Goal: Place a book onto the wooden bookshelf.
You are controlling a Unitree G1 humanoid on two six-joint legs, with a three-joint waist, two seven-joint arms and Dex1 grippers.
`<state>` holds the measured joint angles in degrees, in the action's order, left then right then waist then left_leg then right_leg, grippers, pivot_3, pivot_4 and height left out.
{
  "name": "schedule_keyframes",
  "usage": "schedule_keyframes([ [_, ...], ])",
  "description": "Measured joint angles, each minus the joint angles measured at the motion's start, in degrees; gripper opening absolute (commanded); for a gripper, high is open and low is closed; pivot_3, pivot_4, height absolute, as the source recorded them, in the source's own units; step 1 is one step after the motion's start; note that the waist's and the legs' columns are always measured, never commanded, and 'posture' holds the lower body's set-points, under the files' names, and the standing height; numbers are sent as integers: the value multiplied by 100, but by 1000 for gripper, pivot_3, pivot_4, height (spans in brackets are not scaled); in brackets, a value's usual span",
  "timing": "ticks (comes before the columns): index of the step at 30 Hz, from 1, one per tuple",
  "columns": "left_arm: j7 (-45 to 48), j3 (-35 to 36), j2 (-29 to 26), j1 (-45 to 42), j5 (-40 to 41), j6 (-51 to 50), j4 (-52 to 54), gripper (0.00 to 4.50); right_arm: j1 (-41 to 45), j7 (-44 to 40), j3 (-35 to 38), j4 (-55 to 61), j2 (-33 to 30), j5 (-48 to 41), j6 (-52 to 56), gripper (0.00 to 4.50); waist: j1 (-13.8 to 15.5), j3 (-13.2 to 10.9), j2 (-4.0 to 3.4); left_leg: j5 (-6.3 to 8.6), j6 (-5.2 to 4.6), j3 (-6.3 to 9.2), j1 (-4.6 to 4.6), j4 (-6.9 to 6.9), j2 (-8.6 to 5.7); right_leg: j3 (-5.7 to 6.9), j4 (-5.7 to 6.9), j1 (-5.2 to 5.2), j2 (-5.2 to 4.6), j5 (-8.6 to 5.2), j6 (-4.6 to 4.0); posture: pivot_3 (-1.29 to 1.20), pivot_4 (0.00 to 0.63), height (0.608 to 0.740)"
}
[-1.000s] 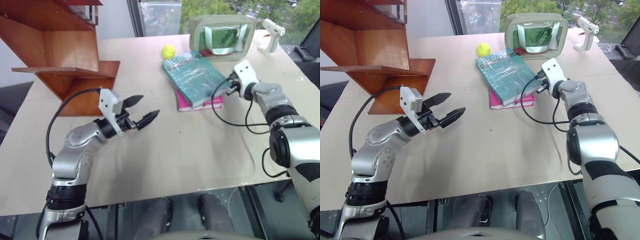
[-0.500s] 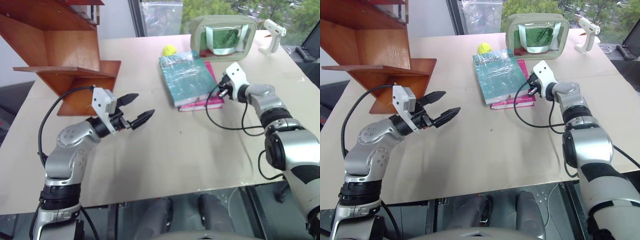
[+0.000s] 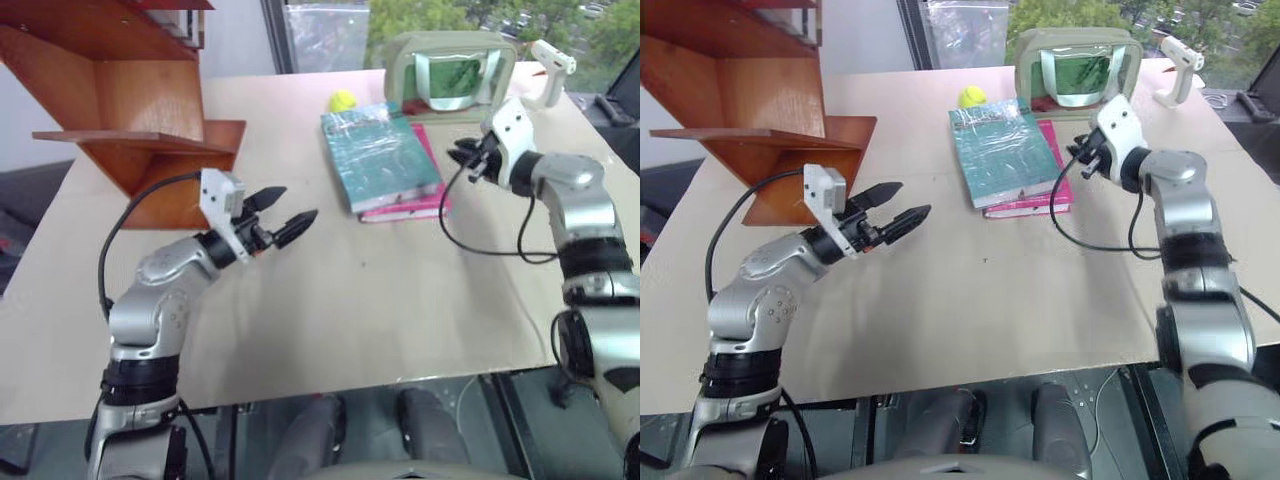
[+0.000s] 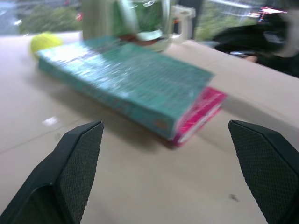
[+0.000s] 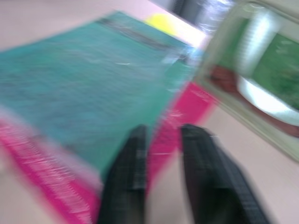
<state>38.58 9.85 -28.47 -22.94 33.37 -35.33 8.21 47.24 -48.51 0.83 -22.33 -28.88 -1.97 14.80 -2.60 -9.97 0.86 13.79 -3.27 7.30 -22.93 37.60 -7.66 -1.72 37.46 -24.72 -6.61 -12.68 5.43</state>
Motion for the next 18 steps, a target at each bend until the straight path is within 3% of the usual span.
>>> schedule_keyframes([
  [2, -266, 63, 149, -280, 254, -606, -224, 4500, -265, 115, -23, 674, 64, -84, 422, 3626, 34, 0, 0, 0, 0, 1, -2, 13, -1, -1, 16, -2, 0, 0, 0, 0, 150, 736],
  [7, -1346, 686, 844, -1336, 1139, -2285, -1268, 4500, -774, 313, -7, 2415, 121, -438, 1148, 3626, 101, -1, 3, 1, 1, 21, -10, 54, -3, 20, 37, 2, 1, 0, 1, 0, 150, 736],
  [9, -2005, 1198, 1285, -2085, 1431, -2762, -2268, 4500, -1288, 353, 52, 3430, 71, -746, 1464, 3626, 193, 1, 7, 2, 3, 28, -13, 68, -4, 30, 37, 6, 2, 0, 2, 0, 150, 736],
  [11, -2449, 1590, 1471, -2712, 1530, -2841, -3265, 4500, -1796, 354, 123, 4272, 5, -1121, 1875, 3626, 231, 1, 11, 3, 3, 30, -19, 73, -8, 36, 36, 7, -2, 1, 3, 0, 150, 736],
  [14, -2624, 1757, 1509, -2938, 1532, -2837, -3807, 4500, -2021, 377, 182, 4702, -81, -1404, 2221, 4475, 161, 1, 11, 3, 3, 19, -23, 73, -14, 20, 40, 3, -6, 1, 4, 0, 150, 736],
  [15, -2525, 1763, 1645, -3501, 1373, -2540, -5092, 4500, -2809, 493, 604, 5764, -281, -1783, 2673, 4475, 300, 3, 14, 2, 6, 51, -38, 71, -12, 56, 35, -1, -1, -1, 1, 0, 150, 736],
  [18, -2219, 1759, 1662, -4076, 1036, -1861, -6487, 4500, -3472, 685, 859, 6982, -312, -2361, 3247, 4475, 332, 3, 14, 7, 15, 49, -89, 92, -11, 55, 41, -43, -3, 1, 2, 0, 150, 736],
])
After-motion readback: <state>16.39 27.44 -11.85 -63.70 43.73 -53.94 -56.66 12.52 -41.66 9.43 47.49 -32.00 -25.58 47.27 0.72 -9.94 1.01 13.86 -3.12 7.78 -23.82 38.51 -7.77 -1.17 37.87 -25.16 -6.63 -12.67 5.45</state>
